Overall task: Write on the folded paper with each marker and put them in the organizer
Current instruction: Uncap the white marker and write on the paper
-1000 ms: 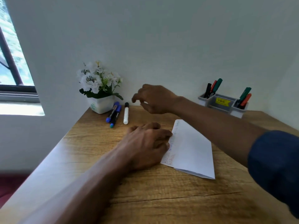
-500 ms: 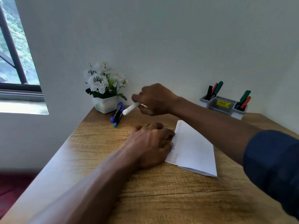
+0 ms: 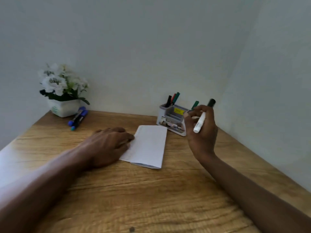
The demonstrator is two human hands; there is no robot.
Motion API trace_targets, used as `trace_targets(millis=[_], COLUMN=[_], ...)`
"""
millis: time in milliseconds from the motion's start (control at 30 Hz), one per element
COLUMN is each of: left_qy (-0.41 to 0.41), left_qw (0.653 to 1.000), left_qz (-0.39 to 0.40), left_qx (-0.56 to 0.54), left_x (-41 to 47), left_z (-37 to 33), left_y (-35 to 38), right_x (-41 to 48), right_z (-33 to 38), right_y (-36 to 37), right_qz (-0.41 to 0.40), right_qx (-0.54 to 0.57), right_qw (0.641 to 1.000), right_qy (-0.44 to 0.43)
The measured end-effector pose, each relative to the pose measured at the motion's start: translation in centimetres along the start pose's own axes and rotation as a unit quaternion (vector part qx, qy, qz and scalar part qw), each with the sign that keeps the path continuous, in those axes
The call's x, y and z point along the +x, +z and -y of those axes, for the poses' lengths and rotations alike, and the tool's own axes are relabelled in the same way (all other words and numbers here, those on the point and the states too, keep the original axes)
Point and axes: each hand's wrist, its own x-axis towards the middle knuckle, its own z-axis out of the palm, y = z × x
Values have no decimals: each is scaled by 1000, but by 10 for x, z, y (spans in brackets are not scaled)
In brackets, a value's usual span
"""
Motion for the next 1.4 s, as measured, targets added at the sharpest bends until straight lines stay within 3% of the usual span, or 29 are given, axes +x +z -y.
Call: trace_targets(millis=[100,167,300,600,833,967,1133,1200,1267,1400], left_qy=[24,30,32,42,51,51,64,57,40,45], left_qw=[999,999,999,997,997,997,993,988,981,966], left_qz=[-4,3,2,-15,-18,-22,-69,-113,-158,-203], left_qx=[-24,-31,-38,-62,-51,-51,-73,-90,-102,-155], left_x=[-2,-3,-1,5,8,5,0,-4,-8,-16], left_z=[-1,-1,1,9,15,11,5,3,3,-6], left_y=[-2,-3,-3,4,6,6,4,3,2,-1], right_x=[3,7,15,46,55,51,34,19,5,-14], right_z=[-22,-35,-56,-104,-119,-95,-27,7,33,50], right_y=[-12,-9,4,14,17,9,6,7,6,8], right_qz=[9,49,98,134,168,56,65,141,248,372], right_qx=[-27,-39,-60,26,37,12,96,239,362,430], right_qw=[990,982,975,957,953,988,992,952,875,787], right_qy=[136,181,193,257,251,146,58,132,205,241])
